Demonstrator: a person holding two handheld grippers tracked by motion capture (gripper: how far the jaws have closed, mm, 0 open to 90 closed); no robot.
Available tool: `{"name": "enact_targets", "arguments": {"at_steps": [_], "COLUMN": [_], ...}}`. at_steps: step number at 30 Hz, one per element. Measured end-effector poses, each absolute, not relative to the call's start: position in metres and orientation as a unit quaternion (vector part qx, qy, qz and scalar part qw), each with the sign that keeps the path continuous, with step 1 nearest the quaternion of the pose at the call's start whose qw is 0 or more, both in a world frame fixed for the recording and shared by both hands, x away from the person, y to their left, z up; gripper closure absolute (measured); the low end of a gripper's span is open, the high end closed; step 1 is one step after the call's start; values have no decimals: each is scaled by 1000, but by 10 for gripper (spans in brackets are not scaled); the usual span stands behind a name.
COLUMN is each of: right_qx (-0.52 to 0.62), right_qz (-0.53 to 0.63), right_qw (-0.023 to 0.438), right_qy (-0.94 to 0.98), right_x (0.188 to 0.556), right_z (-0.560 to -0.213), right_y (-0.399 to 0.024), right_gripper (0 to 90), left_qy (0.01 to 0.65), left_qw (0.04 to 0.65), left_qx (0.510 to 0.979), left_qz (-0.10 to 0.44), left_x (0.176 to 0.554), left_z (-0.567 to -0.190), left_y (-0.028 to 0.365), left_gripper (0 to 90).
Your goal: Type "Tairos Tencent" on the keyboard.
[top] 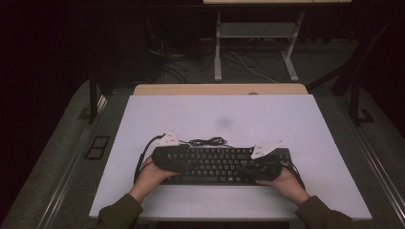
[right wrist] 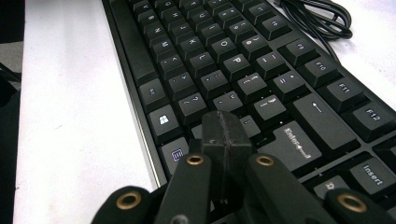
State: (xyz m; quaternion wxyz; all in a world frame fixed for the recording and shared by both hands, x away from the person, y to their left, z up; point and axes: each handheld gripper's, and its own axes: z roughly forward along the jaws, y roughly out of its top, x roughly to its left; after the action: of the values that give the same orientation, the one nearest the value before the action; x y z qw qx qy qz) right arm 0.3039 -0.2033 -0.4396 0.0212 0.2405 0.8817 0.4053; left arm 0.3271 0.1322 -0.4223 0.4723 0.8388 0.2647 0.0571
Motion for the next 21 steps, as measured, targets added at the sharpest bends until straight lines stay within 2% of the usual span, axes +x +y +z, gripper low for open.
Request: {"name": "enact_targets", "arguments": {"at_steps": [3, 4, 6, 8, 9, 11, 12, 14, 17, 21], "right_qx": [240, 240, 239, 239, 239, 239, 239, 239, 239, 239], "right_qz": [406, 406, 406, 405, 405, 406, 406, 406, 407, 407], "right_qw": [21, 21, 22, 21, 21, 21, 21, 21, 21, 21], "right_qy": [882, 882, 882, 882, 882, 882, 882, 882, 882, 881], "right_x": [304, 304, 304, 304, 304, 304, 304, 304, 304, 304], "right_z": [-440, -440, -440, -440, -440, -440, -440, -440, -440, -440], "right_y": [-203, -203, -204, -203, -203, -204, -204, -204, -204, -204], "right_gripper": [893, 893, 893, 893, 893, 893, 893, 893, 893, 893], "left_qy": [265, 264, 262, 260, 261, 260, 260, 259, 253, 255], "left_qw": [471, 470, 466, 462, 460, 456, 454, 445, 436, 428], "left_qx": [840, 841, 844, 847, 848, 850, 851, 856, 863, 866], "left_qz": [49, 44, 41, 40, 40, 40, 38, 38, 37, 37], "left_x": [330, 330, 332, 333, 333, 334, 334, 334, 334, 335], "left_z": [-423, -423, -423, -423, -423, -425, -426, -428, -429, -429], "left_y": [130, 130, 129, 129, 128, 128, 128, 127, 125, 124], "left_gripper": [345, 345, 456, 525, 525, 636, 636, 706, 849, 894]}}
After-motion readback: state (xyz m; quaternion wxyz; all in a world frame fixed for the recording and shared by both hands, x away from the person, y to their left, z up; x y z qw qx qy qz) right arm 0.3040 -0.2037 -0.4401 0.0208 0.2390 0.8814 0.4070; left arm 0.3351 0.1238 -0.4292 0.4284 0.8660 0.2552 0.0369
